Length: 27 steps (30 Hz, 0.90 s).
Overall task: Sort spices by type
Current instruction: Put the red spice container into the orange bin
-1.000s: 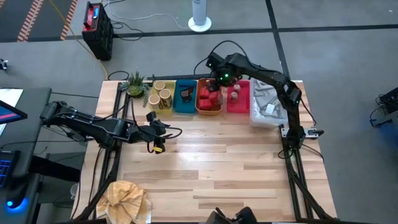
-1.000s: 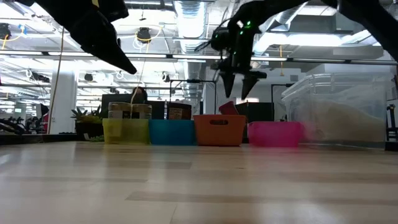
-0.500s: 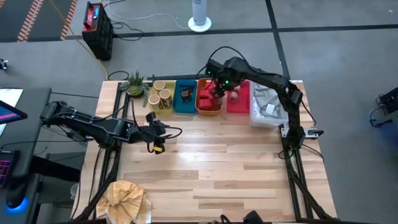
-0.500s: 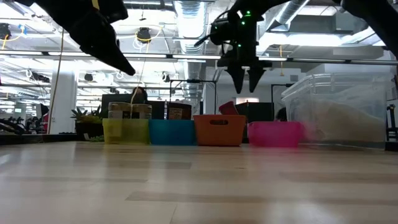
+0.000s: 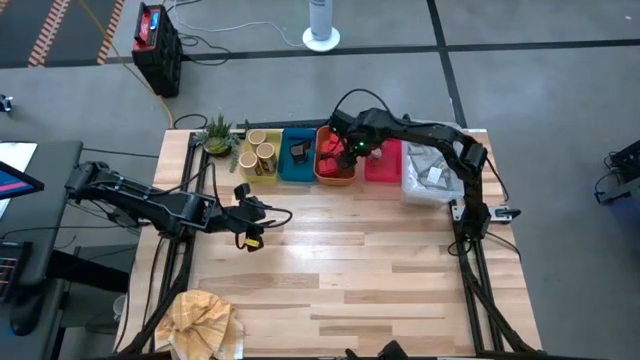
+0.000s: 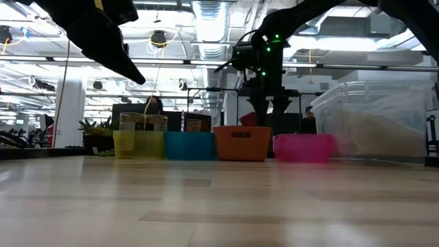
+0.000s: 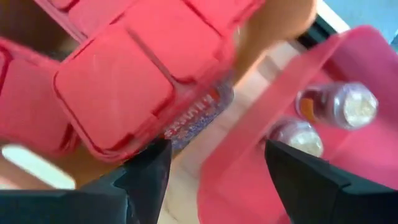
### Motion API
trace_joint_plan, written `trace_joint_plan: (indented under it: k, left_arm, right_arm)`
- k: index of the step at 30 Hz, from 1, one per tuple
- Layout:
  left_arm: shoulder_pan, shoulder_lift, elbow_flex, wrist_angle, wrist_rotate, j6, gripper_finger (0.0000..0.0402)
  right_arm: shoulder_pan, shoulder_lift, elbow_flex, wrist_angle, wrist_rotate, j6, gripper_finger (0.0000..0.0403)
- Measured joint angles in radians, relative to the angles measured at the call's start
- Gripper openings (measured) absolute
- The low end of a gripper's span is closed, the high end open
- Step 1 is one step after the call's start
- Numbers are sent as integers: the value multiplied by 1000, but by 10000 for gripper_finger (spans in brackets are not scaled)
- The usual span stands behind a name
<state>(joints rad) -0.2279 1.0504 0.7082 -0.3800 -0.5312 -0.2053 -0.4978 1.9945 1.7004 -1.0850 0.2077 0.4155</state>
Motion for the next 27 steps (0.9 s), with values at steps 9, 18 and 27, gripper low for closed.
trace_joint_plan:
  k: [9,18,27]
  left_arm:
    - [0,0,0,-15,-2,-13,173]
    - [0,0,0,-13,-3,-13,173]
    - [0,0,0,-11,-3,-13,173]
  right_arm:
    - [-23,0,-88,64,-34,-15,297]
    - [-46,-20,-89,43,69,-30,297]
    - [-59,6,-91,145,32,-83,297]
